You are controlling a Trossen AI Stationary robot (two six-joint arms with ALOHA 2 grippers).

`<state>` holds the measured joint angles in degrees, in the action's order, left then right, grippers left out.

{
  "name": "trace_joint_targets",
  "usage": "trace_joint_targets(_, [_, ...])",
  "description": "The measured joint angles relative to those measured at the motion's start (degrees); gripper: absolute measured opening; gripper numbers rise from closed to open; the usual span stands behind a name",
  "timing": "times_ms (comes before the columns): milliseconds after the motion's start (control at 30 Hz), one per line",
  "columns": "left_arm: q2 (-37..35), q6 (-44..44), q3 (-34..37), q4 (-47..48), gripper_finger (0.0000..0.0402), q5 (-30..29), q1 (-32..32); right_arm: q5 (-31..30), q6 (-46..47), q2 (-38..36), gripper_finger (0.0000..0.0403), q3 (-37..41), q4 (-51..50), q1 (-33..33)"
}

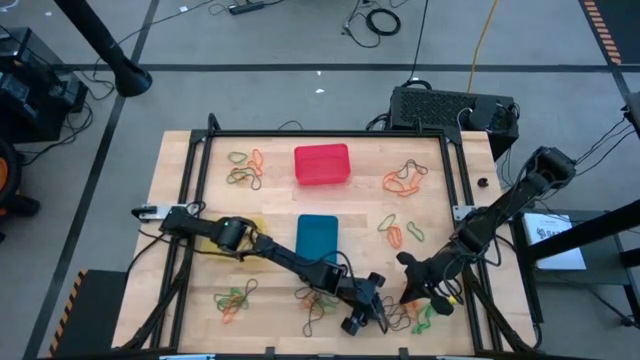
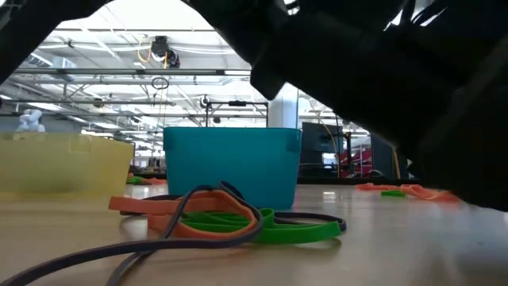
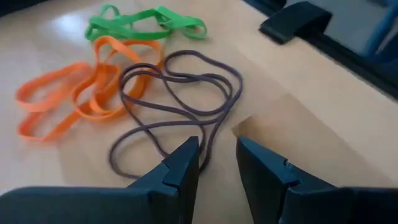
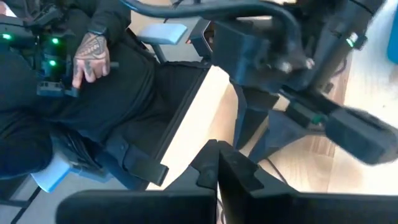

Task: Sort rubber bands into baskets
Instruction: Put the purple rubber band into the yellow bin

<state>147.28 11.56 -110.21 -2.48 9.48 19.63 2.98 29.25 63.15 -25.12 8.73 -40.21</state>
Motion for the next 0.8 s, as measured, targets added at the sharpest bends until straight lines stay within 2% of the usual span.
trace_joint_targets(267, [1.8, -0.6, -3.6, 3.5, 0.0104, 1.1, -0.7, -0.1, 0.1, -0.1, 0.0, 0.0, 0.0, 0.1])
trace_joint_targets(333, [1.8, -0.3, -4.4, 5.0, 0.0082, 0.9, -0.7, 0.0, 0.1, -0.1, 0.0, 0.0, -0.2, 0.1])
trace_joint_targets(433, [2.0, -0.2, -5.6, 6.0, 0.0027, 0.1, -0.7, 0.0, 0.1, -0.1, 0.0, 0.0, -0.2, 0.1])
trace_joint_targets(500, [2.2, -0.1, -6.6, 6.5, 0.001, -0.4, -0.6, 0.0, 0.1, -0.1, 0.0, 0.0, -0.2, 0.1])
trace_joint_targets(667, [2.4, 2.7, -10.7, 7.6, 0.0004, -1.3, 0.8, 0.0, 0.1, -0.1, 0.0, 0.0, -0.2, 0.1])
trace_joint_targets(800, [1.8, 4.1, -15.1, 13.6, 0.0003, -3.2, 1.9, 0.0, 0.2, -0.1, 0.0, 0.0, -0.2, 0.1])
